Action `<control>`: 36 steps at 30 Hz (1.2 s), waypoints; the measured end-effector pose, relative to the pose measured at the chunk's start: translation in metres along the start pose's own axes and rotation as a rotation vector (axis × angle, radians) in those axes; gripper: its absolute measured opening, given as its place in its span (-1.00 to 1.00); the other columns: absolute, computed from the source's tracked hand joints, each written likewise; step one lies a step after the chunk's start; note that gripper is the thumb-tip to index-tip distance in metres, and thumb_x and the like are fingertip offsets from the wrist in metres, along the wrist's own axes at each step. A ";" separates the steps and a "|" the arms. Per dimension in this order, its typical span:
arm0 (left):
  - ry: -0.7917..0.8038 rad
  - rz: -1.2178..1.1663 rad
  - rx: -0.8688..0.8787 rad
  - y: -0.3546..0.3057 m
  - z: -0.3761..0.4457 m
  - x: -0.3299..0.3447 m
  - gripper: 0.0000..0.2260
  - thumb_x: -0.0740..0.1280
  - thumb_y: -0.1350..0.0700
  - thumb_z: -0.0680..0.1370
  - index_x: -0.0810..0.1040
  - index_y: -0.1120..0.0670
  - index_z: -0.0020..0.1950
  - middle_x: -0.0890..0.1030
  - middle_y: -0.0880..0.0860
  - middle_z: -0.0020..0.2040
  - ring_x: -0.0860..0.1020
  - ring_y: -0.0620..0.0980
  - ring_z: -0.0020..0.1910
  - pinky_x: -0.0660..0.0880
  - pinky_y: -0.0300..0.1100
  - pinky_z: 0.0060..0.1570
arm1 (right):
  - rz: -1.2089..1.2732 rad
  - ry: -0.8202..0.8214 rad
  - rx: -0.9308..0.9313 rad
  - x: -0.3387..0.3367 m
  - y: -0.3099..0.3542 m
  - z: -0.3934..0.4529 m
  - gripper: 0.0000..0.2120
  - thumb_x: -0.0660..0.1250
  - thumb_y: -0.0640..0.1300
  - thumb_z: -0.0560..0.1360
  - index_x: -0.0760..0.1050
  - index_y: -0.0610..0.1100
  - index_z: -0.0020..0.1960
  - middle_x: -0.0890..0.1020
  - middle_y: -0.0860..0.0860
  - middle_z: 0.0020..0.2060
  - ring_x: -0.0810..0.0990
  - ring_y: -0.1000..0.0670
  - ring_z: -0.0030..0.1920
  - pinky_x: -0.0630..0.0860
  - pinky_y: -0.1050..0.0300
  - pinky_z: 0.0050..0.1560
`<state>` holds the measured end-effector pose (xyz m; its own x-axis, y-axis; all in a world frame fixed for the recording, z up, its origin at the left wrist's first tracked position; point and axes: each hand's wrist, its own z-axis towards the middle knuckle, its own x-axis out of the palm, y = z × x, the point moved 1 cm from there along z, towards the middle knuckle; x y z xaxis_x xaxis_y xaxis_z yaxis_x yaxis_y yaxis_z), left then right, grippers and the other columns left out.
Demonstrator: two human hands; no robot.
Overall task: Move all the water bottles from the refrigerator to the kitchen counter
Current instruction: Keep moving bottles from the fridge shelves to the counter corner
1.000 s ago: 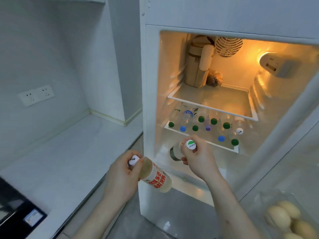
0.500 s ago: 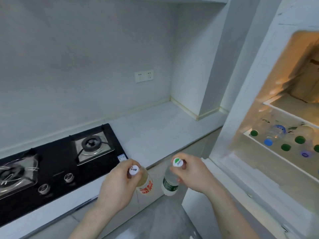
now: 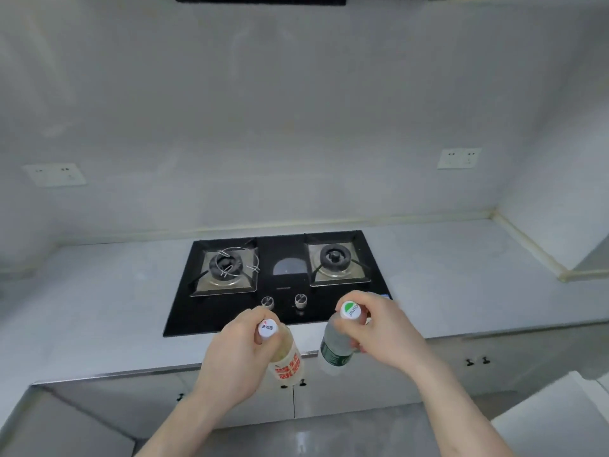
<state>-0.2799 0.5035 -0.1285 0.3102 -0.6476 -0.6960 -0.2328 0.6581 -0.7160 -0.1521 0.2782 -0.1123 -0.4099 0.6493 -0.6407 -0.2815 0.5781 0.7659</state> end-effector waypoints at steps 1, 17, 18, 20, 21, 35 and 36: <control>-0.017 0.007 -0.015 0.013 -0.002 -0.013 -0.98 0.35 -0.09 0.59 0.53 -0.20 -0.01 0.61 -0.24 -0.05 0.61 -0.17 -0.07 0.62 -0.08 -0.19 | -0.002 0.016 -0.021 0.014 0.012 0.007 -0.90 0.46 0.07 0.50 0.59 0.22 -0.01 0.64 0.18 -0.09 0.66 0.11 -0.14 0.69 0.05 -0.14; -0.334 0.046 -0.413 0.159 -0.057 -0.170 -0.87 0.29 -0.21 0.58 0.53 -0.19 0.00 0.62 -0.20 -0.03 0.63 -0.19 -0.11 0.51 -0.24 -0.22 | -0.066 0.371 -0.353 0.195 0.181 0.092 -0.85 0.47 0.06 0.55 0.57 0.26 0.07 0.64 0.20 -0.05 0.68 0.09 -0.09 0.70 0.10 -0.09; -0.348 0.059 -0.426 0.164 -0.057 -0.177 -0.87 0.29 -0.20 0.59 0.53 -0.20 0.00 0.62 -0.19 -0.03 0.62 -0.19 -0.11 0.50 -0.25 -0.23 | -0.064 0.389 -0.371 0.203 0.188 0.097 -0.86 0.47 0.06 0.55 0.57 0.24 0.07 0.64 0.18 -0.05 0.69 0.09 -0.11 0.70 0.11 -0.11; -0.386 0.087 -0.465 0.178 -0.057 -0.191 -0.89 0.29 -0.19 0.60 0.53 -0.21 0.03 0.60 -0.21 -0.03 0.60 -0.22 -0.11 0.47 -0.31 -0.25 | -0.053 0.445 -0.414 0.223 0.207 0.111 -0.87 0.47 0.04 0.56 0.58 0.21 0.06 0.65 0.14 -0.06 0.70 0.09 -0.16 0.69 0.11 -0.15; -0.399 0.103 -0.486 0.184 -0.057 -0.196 -0.89 0.29 -0.19 0.60 0.53 -0.21 0.05 0.58 -0.22 -0.03 0.59 -0.24 -0.11 0.44 -0.35 -0.26 | -0.066 0.466 -0.436 0.231 0.214 0.116 -0.88 0.47 0.05 0.56 0.58 0.20 0.06 0.66 0.13 -0.07 0.71 0.10 -0.19 0.69 0.12 -0.17; -0.603 0.239 -0.729 0.269 -0.025 -0.276 -0.87 0.27 -0.21 0.60 0.50 -0.20 0.04 0.59 -0.22 -0.02 0.59 -0.19 -0.11 0.59 -0.14 -0.21 | -0.125 0.711 -0.704 0.357 0.320 0.234 -0.85 0.46 0.11 0.52 0.58 0.10 0.04 0.61 0.13 -0.12 0.67 0.07 -0.12 0.58 0.15 -0.12; -0.609 0.243 -0.742 0.276 -0.024 -0.281 -0.87 0.27 -0.21 0.60 0.50 -0.20 0.04 0.59 -0.21 -0.02 0.59 -0.19 -0.12 0.60 -0.12 -0.19 | -0.135 0.719 -0.720 0.367 0.326 0.239 -0.83 0.47 0.11 0.51 0.59 0.10 0.04 0.59 0.14 -0.15 0.67 0.07 -0.13 0.57 0.14 -0.08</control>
<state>-0.4538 0.8576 -0.1323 0.5504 -0.0819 -0.8309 -0.8066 0.2046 -0.5545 -0.1872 0.8236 -0.1105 -0.6925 0.0144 -0.7213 -0.7205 0.0366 0.6925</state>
